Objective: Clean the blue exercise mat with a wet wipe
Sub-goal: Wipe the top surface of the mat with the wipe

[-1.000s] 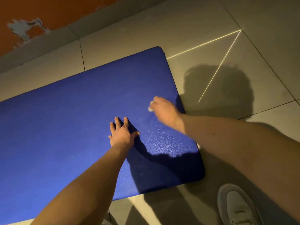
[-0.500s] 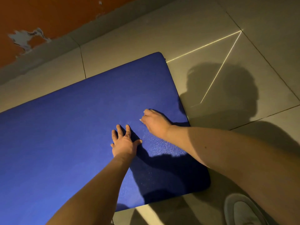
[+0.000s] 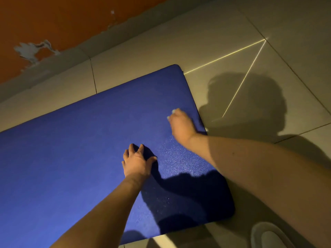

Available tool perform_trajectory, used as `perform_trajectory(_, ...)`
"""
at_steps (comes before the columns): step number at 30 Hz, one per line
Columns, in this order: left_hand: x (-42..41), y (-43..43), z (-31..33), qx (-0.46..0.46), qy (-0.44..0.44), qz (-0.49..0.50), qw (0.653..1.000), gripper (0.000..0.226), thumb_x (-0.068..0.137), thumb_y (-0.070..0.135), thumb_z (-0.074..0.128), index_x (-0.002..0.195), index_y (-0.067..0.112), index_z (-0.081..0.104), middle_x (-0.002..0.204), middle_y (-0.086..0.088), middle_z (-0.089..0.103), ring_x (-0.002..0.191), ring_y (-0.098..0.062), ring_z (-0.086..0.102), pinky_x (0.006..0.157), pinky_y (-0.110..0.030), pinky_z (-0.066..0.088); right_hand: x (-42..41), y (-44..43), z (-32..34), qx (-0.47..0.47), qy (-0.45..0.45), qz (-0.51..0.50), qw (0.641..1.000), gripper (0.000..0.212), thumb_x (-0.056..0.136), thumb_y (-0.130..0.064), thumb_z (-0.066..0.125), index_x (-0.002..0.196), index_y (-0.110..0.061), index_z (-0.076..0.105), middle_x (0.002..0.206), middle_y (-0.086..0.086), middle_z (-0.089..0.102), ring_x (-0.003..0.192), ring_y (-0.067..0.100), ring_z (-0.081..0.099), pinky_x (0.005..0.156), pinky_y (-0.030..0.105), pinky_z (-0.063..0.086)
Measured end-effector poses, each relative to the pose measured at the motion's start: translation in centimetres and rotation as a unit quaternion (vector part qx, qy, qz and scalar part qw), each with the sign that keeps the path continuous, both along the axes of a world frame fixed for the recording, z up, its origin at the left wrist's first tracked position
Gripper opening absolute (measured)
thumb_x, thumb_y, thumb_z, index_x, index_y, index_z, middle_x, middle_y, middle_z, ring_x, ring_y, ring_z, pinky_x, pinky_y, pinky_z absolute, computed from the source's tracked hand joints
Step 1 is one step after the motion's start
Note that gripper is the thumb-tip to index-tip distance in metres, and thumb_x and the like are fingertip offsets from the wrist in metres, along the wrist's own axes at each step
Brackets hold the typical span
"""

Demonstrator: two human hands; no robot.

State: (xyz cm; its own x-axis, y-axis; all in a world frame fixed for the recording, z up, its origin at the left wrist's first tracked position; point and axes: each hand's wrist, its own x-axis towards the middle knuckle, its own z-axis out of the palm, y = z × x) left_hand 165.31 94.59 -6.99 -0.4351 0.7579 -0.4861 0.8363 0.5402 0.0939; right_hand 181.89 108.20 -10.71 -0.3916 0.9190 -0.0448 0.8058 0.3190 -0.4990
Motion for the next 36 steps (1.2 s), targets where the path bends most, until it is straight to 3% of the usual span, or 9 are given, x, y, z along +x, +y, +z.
perform_trajectory(2,-0.4,0.7,-0.1,0.063,0.007,0.010,0.998,0.064,0.091,0.053,0.063,0.145,0.021,0.048,0.160,-0.007,0.025,0.141,-0.035,0.029,0.114,-0.053,0.032,-1.7,-2.5,-0.2,-0.035,0.016,0.115,0.993,0.018,0.090,0.004,0.058,0.104,-0.002,0.069,0.116,0.021,0.058,0.107,0.040,0.056,0.091,0.044,0.049)
perform_trajectory(5,-1.1,2.9,-0.3,0.100,0.005,0.009,0.995,0.060,0.092,0.048,0.064,0.143,0.020,0.050,0.159,-0.005,0.028,0.142,-0.032,0.029,0.112,-0.053,0.036,-1.6,-2.1,-0.4,-0.028,0.023,0.210,0.977,0.012,0.084,0.008,0.067,0.093,0.001,0.069,0.107,0.021,0.059,0.100,0.041,0.059,0.087,0.043,0.052)
perform_trajectory(8,-2.1,5.8,-0.3,0.082,0.016,-0.007,0.997,0.066,0.092,0.047,0.065,0.148,0.020,0.042,0.162,-0.006,0.021,0.148,-0.032,0.016,0.116,-0.055,0.032,0.8,2.3,0.5,0.015,-0.005,0.114,0.993,0.021,0.096,-0.002,0.053,0.110,-0.008,0.067,0.116,0.015,0.056,0.109,0.033,0.054,0.087,0.039,0.044)
perform_trajectory(13,-3.7,8.6,0.3,0.003,0.036,0.031,0.999,0.091,0.085,0.058,0.070,0.157,0.033,0.019,0.166,0.001,-0.004,0.152,-0.030,-0.008,0.117,-0.067,0.015,4.1,8.5,0.9,0.014,-0.086,-0.012,0.996,0.023,0.098,-0.010,0.052,0.119,-0.008,0.062,0.125,0.018,0.054,0.113,0.036,0.054,0.089,0.039,0.045)
perform_trajectory(17,-4.1,8.6,-0.1,-0.035,-0.004,0.077,0.996,0.101,0.082,0.065,0.067,0.158,0.036,0.008,0.166,0.001,-0.008,0.152,-0.032,-0.008,0.115,-0.069,0.018,1.9,6.3,0.0,0.018,-0.005,-0.067,0.998,0.018,0.096,-0.009,0.053,0.108,-0.006,0.065,0.115,0.018,0.057,0.106,0.036,0.056,0.085,0.038,0.043)
perform_trajectory(24,-4.4,8.4,-0.1,-0.047,-0.017,0.075,0.996,0.101,0.083,0.068,0.062,0.159,0.038,0.003,0.166,0.004,-0.012,0.152,-0.031,-0.010,0.116,-0.066,0.021,-2.6,0.1,0.8,-0.014,0.021,0.207,0.978,0.016,0.093,-0.006,0.058,0.104,-0.009,0.068,0.111,0.013,0.060,0.103,0.032,0.055,0.087,0.041,0.046)
perform_trajectory(27,-4.4,8.4,-0.1,-0.050,-0.015,0.065,0.997,0.102,0.082,0.070,0.061,0.159,0.037,0.003,0.166,0.003,-0.011,0.152,-0.033,-0.009,0.116,-0.066,0.023,-0.6,4.9,0.6,0.019,0.040,0.117,0.992,0.010,0.082,0.005,0.070,0.086,-0.004,0.069,0.092,0.018,0.062,0.084,0.038,0.062,0.070,0.035,0.048)
perform_trajectory(31,-4.2,8.1,0.2,-0.052,0.000,0.060,0.997,0.100,0.082,0.072,0.058,0.158,0.040,0.002,0.166,0.006,-0.011,0.152,-0.030,-0.007,0.114,-0.064,0.028,2.5,10.7,1.1,0.015,-0.040,-0.030,0.999,0.021,0.099,-0.011,0.052,0.115,-0.008,0.064,0.123,0.019,0.054,0.112,0.037,0.054,0.088,0.039,0.044)
perform_trajectory(36,-4.1,8.2,0.3,-0.054,0.013,0.058,0.997,0.100,0.082,0.073,0.057,0.158,0.041,0.001,0.166,0.007,-0.011,0.152,-0.029,-0.007,0.111,-0.063,0.032,0.1,9.2,0.1,-0.013,0.013,-0.076,0.997,0.021,0.094,-0.008,0.054,0.112,-0.007,0.065,0.120,0.020,0.055,0.111,0.037,0.054,0.090,0.039,0.045)
